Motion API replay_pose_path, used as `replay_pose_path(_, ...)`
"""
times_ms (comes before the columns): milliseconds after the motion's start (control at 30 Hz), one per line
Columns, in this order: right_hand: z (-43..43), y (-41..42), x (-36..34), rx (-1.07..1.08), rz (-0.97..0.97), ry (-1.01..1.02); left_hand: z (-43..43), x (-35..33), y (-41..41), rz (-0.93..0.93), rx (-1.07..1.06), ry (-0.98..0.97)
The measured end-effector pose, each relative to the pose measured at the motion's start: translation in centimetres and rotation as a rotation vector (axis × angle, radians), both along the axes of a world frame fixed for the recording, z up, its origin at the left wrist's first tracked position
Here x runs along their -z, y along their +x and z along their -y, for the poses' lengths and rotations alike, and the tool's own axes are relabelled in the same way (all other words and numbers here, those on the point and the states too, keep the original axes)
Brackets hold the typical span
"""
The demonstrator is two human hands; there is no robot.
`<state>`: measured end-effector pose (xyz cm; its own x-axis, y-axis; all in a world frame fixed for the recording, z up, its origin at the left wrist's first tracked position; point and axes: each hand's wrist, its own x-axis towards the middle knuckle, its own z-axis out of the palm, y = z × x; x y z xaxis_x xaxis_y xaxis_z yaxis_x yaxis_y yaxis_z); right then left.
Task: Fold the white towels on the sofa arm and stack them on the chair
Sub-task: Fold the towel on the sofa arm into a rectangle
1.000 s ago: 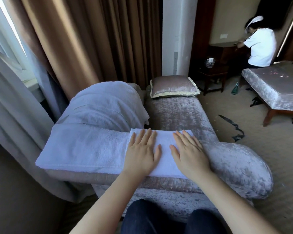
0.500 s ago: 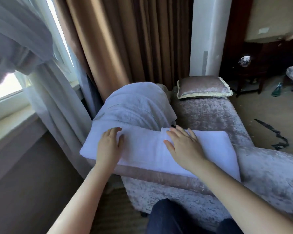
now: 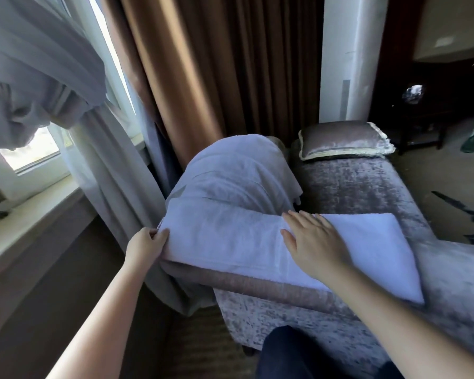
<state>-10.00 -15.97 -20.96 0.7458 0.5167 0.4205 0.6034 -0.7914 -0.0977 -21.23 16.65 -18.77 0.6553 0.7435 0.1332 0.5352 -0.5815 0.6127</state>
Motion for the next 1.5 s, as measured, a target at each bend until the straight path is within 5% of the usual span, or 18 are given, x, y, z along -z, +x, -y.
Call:
replay_pose_path(133,-0.1,-0.1,0.2,0.002,0.021,0.010,-1.1,-0.7,-0.4,0.001,0.010,-0.054)
replay_pose_path(400,0.0,0.0,0.0,-0.045,0.007,0.048,0.8,-5.8,-1.5,0.159,0.197,0.141)
replay_pose_path(633,0.8,-0.5,-7.8,-0.336,-0.014,0.345,10.6,-13.3,-0.6,0.236,0.538,0.285)
replay_pose_path(900,5.5,-0.4,-13.7,-0.350,-0.027,0.385,21.9,-15.8,1.6,0.356,0.879,0.406)
replay_pose_path(1033,9.2,0.8,-12.4,-0.212,-0.035,0.417,23.5,-15.8,2.4,0.211,1.137,0.116)
replay_pose_path(1133,12.4,0.7,-11.3,-0.119,-0.063,0.455,23.0,-14.4,3.7,0.230,1.068,-0.050)
replay_pose_path(1267,15.8,1.4,-8.2,-0.039,-0.112,0.482,21.7,-9.3,6.1,0.150,0.827,0.223)
replay_pose_path(1500,18.8,2.2,-2.2,0.006,-0.331,0.416,22.4,-1.0,7.6,-0.052,0.861,0.475)
